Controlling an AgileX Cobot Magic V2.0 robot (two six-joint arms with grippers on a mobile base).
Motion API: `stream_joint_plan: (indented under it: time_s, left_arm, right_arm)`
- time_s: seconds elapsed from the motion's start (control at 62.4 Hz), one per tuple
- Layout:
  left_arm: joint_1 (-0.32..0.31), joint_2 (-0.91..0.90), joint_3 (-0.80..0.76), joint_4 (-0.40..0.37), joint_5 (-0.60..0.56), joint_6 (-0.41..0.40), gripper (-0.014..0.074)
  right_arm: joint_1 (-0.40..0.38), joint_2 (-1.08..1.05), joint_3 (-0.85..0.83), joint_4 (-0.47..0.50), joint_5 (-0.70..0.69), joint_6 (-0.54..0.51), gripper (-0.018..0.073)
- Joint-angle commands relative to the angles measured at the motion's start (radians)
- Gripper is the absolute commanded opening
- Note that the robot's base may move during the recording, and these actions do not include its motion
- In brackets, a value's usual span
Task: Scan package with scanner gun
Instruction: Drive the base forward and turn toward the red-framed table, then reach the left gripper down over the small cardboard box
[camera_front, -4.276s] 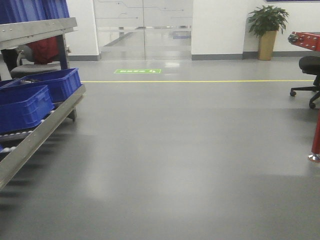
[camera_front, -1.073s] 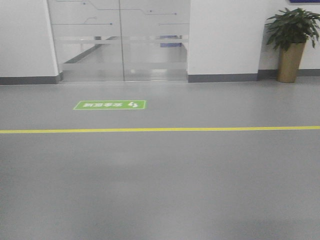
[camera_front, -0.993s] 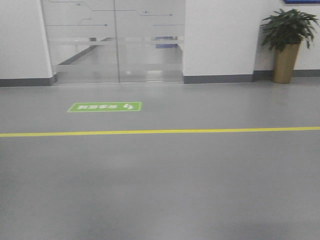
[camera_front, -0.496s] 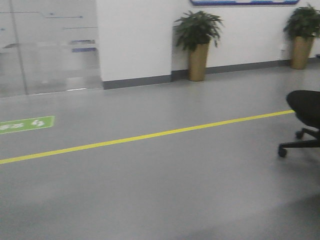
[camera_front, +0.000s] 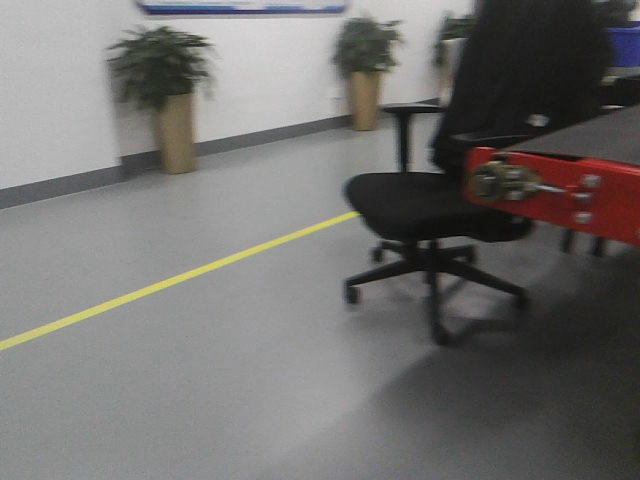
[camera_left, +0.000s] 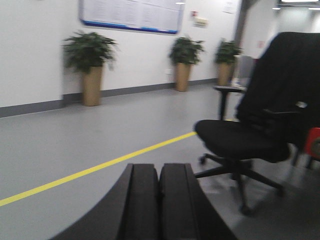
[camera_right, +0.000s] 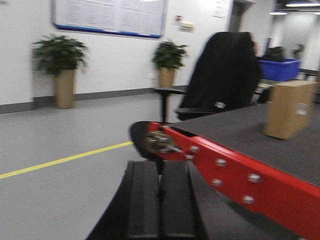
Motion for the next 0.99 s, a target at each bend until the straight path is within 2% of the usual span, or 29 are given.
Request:
stream_joint_plan:
  time_s: [0.0,0.977]
  left_arm:
    - [0.000,-0.003,-0.002,0.002,-0.016,-0.001,-0.0111]
    - [0.000,-0.003,-0.002,0.002,-0.016,-0.001,-0.0111]
  right_arm:
    - [0.002,-0.003,-0.001,-0.004,-0.022,0.000,-0.0154]
    - [0.002,-0.003,-0.001,-0.004,-0.022,0.000,-0.0154]
